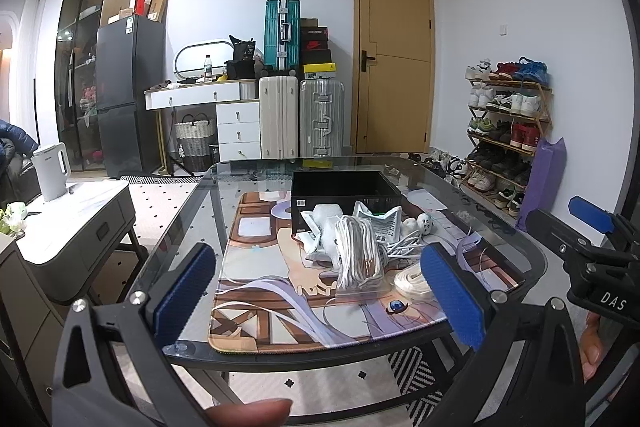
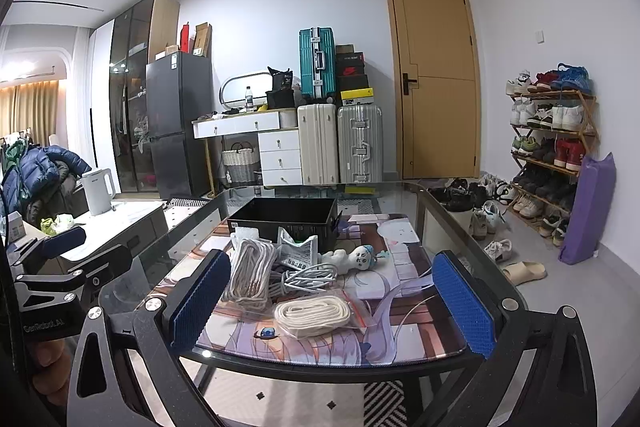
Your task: Organize soft objects
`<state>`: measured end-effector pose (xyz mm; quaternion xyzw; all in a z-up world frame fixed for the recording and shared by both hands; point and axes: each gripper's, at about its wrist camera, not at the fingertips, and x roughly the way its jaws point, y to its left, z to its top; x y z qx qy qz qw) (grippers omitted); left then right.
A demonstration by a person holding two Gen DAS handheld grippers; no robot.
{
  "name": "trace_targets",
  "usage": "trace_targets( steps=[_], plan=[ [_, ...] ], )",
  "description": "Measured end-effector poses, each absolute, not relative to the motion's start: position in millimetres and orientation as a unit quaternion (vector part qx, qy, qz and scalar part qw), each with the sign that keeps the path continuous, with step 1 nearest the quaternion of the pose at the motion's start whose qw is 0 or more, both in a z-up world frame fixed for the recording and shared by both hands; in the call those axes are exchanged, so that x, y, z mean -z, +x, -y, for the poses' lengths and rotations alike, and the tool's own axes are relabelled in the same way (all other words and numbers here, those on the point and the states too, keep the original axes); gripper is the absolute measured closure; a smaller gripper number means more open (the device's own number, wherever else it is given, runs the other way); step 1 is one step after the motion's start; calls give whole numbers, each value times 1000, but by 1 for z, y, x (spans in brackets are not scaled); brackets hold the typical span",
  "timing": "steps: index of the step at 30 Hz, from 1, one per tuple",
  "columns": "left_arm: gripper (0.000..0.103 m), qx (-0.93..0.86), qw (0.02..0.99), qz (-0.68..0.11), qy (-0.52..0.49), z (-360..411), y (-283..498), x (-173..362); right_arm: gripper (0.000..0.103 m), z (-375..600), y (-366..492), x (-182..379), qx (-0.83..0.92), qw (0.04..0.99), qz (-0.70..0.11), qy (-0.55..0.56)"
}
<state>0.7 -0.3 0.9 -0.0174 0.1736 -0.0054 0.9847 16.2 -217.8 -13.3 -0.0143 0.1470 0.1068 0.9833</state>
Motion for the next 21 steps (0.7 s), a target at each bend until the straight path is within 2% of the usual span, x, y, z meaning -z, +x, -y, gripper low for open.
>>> trace_targets(
  steps=[21],
  plan=[
    [0,7,985,-172,-18,0,-1,-3,0,216,16,13,-107,983,-148,-15]
  ],
)
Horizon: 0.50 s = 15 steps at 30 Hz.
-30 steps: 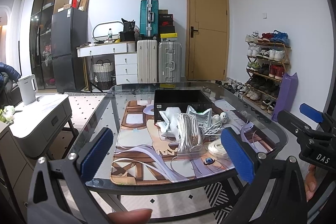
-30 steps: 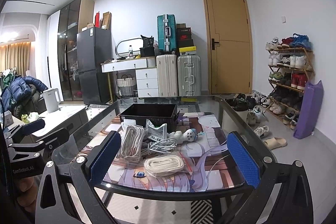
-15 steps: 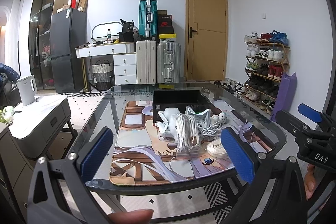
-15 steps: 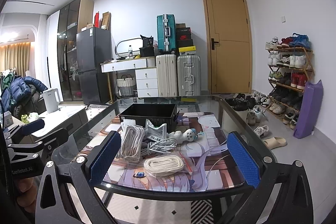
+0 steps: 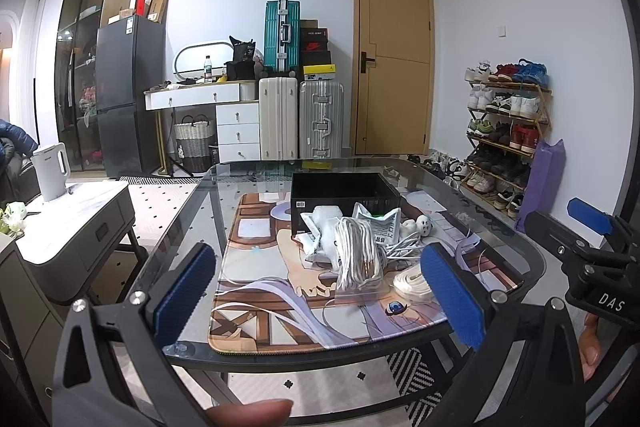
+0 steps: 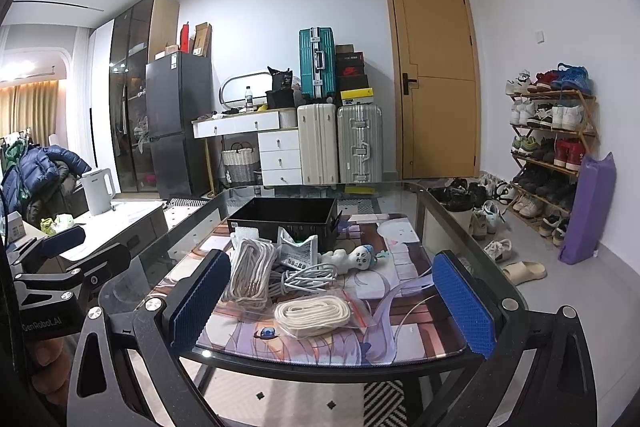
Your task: Organize soft objects
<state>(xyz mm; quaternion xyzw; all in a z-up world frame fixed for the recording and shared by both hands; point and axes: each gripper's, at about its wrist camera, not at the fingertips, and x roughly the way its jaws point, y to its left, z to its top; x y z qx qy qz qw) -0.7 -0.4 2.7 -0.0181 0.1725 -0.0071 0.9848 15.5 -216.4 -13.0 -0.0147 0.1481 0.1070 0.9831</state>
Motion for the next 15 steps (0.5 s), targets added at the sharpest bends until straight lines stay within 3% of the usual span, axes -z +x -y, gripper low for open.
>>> trace_targets(
  steps=[15],
  plan=[
    [0,34,979,-199,-3,3,30,-20,0,208,60,-13,-171,967,-186,-39]
  ],
)
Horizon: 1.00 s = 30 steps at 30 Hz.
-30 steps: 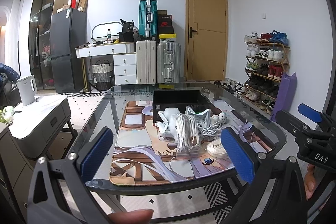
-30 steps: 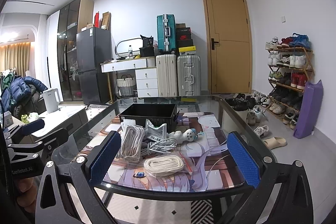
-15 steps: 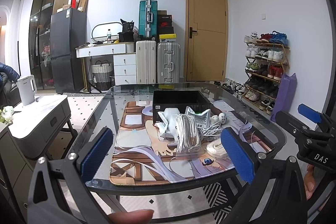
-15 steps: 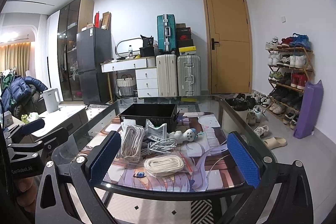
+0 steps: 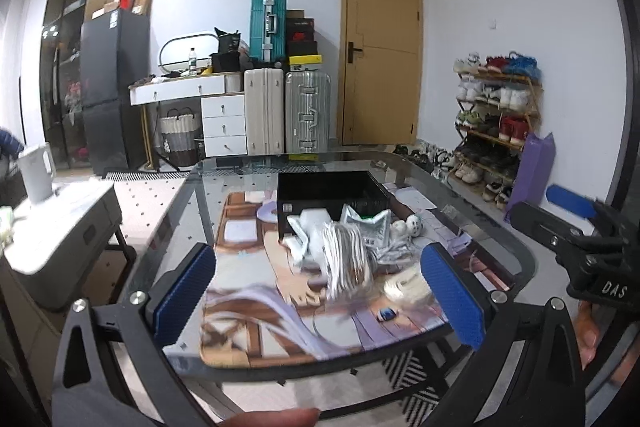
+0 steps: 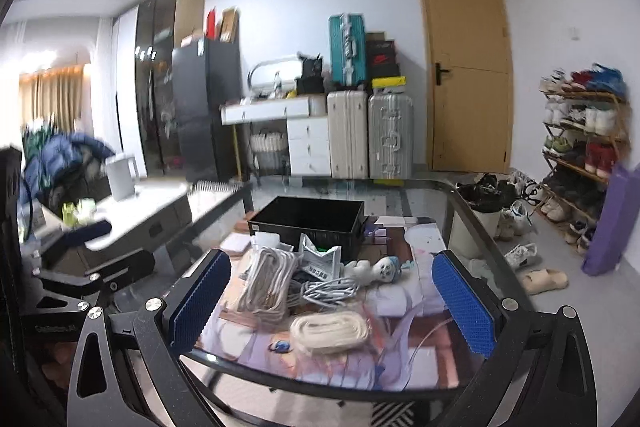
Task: Organize soft objects
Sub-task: 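Reach down and grasp the bagged grey cable bundle with the left gripper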
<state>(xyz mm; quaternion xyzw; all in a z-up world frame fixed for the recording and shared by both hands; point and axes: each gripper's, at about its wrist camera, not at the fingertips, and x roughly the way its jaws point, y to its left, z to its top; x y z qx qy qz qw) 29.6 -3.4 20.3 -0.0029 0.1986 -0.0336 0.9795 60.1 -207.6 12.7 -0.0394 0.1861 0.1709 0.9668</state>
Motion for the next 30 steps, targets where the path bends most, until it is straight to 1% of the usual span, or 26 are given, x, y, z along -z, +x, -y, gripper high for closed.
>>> trace_targets(
  steps=[4,7,10,13,15,19,27,29,30],
  plan=[
    [0,18,977,-209,36,10,59,-27,0,196,93,-18,-182,956,-220,-71],
    [0,36,967,-246,56,16,82,-23,0,193,115,-21,-198,945,-251,-74],
    [0,53,955,-282,73,21,105,-15,0,192,133,-23,-204,937,-263,-105],
    [0,55,947,-309,63,21,123,-13,0,196,158,-16,-203,925,-299,-115],
    [0,65,941,-328,57,23,135,-9,0,198,176,-5,-201,912,-339,-114],
    [0,69,924,-372,53,33,159,8,0,211,190,17,-222,890,-391,-75],
    [2,54,909,-408,63,53,183,43,0,241,186,61,-217,860,-462,3],
    [5,49,909,-409,66,55,189,47,0,242,188,75,-227,840,-493,21],
    [11,46,908,-411,70,57,192,49,0,242,189,81,-233,831,-504,32]
  ],
)
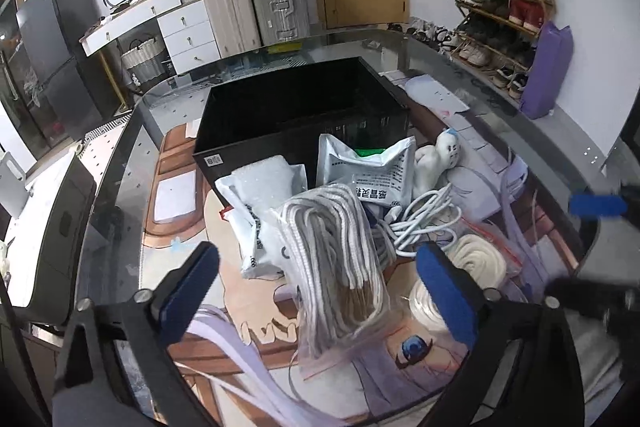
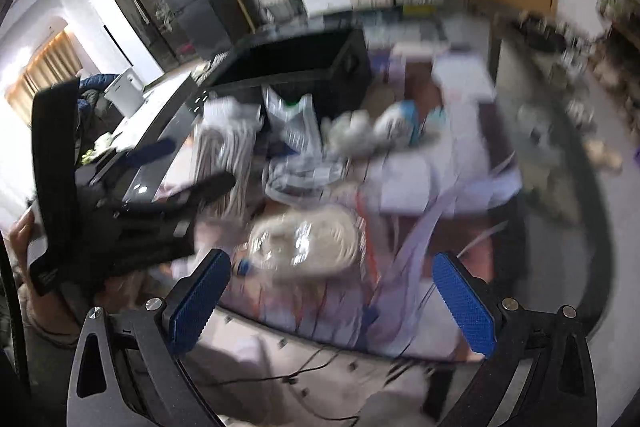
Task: Organize soft objects
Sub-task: 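Reach down and grasp the bagged grey cable bundle with the left gripper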
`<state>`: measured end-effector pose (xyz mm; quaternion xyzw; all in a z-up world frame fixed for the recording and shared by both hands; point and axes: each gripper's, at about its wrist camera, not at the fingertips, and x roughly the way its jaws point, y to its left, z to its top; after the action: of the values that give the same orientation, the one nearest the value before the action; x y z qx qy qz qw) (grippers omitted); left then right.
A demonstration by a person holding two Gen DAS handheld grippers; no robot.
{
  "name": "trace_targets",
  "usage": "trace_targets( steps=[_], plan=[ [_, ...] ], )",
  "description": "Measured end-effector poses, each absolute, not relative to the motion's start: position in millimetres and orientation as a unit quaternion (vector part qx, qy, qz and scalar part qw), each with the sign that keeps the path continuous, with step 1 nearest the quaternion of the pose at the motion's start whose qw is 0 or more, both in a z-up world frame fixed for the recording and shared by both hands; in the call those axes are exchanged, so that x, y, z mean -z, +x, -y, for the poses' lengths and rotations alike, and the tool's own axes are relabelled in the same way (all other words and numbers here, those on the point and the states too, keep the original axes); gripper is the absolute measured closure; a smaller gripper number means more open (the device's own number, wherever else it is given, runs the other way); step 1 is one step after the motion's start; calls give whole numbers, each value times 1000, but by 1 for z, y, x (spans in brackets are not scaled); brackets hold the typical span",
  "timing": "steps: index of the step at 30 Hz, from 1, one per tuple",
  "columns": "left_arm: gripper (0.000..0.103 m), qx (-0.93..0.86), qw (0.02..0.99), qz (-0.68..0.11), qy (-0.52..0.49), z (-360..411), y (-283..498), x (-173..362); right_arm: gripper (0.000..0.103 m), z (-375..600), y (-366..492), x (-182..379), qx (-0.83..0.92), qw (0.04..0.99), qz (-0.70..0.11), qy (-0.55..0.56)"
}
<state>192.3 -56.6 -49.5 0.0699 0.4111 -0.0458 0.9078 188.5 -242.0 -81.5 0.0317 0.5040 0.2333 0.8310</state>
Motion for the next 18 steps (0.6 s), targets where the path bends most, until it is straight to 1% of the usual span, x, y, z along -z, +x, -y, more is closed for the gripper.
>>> trace_targets(
  steps=[1,2,3,4,5,7,8,10,12,15,16,17,18],
  plan=[
    [20,41,905,-418,75,58,196,54,0,242,189,86,-237,825,-511,40],
    [27,39,901,-425,77,58,199,58,0,243,191,93,-241,815,-525,52],
    [43,40,897,-434,76,58,201,61,0,244,192,98,-241,808,-534,60],
    [48,46,891,-447,71,57,202,64,0,243,192,101,-241,803,-541,66],
    [49,46,891,-447,69,56,200,64,0,244,193,107,-240,795,-552,81],
    [58,55,892,-445,59,53,196,60,0,240,196,113,-240,781,-568,101],
    [61,60,893,-443,54,50,193,57,0,238,198,113,-242,777,-572,107],
    [72,65,893,-443,51,47,190,54,0,232,202,114,-242,773,-575,113],
    [75,70,892,-443,44,41,185,52,1,225,207,115,-234,782,-570,98],
    [75,76,891,-446,43,40,185,54,0,220,213,117,-211,785,-574,95],
    [74,76,890,-448,46,42,185,55,0,220,215,117,-204,787,-574,97],
    [71,74,889,-449,50,44,185,58,0,221,218,116,-199,789,-573,98],
    [54,64,891,-447,54,46,186,60,0,221,218,114,-197,790,-571,100]
  ],
)
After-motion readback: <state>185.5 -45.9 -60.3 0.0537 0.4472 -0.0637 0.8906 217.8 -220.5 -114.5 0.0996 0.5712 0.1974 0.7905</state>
